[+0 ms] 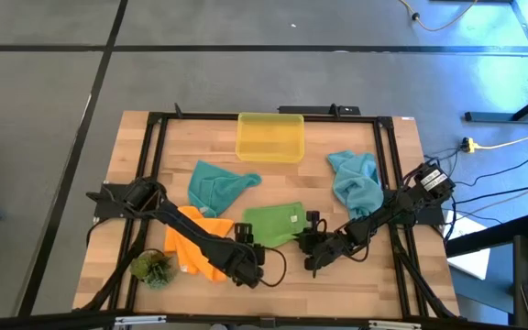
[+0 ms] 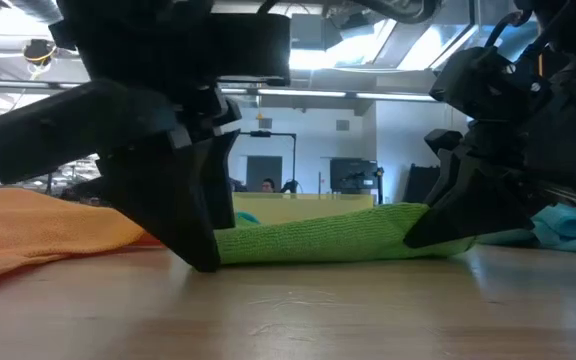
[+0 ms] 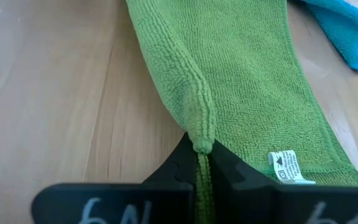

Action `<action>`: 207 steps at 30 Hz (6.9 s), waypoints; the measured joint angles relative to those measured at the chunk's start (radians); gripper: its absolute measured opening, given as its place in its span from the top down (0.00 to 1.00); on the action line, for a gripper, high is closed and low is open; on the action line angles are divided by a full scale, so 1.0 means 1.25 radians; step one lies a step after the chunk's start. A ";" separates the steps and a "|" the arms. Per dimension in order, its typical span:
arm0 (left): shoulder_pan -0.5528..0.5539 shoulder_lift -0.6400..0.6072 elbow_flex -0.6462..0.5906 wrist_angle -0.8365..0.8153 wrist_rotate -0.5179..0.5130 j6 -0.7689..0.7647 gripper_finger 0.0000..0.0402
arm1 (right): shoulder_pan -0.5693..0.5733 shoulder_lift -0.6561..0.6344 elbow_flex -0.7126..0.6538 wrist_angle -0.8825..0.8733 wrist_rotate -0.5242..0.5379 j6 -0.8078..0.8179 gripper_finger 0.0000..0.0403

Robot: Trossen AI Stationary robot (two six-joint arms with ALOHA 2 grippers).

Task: Fold microfiber towels
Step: Put the green microfiber cloth into the yellow bin

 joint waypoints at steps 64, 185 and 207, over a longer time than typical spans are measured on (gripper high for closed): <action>0.789 -0.352 0.037 0.078 0.024 0.760 1.00 | -1.007 -0.273 0.265 -0.264 -0.717 -0.492 0.98; 0.892 -0.291 -0.123 0.172 0.215 0.977 1.00 | -1.009 -0.005 0.422 -0.363 -0.649 -0.790 0.98; 0.843 -0.227 -0.123 0.064 0.345 0.906 1.00 | -0.918 0.038 0.422 -0.512 -0.632 -0.705 0.98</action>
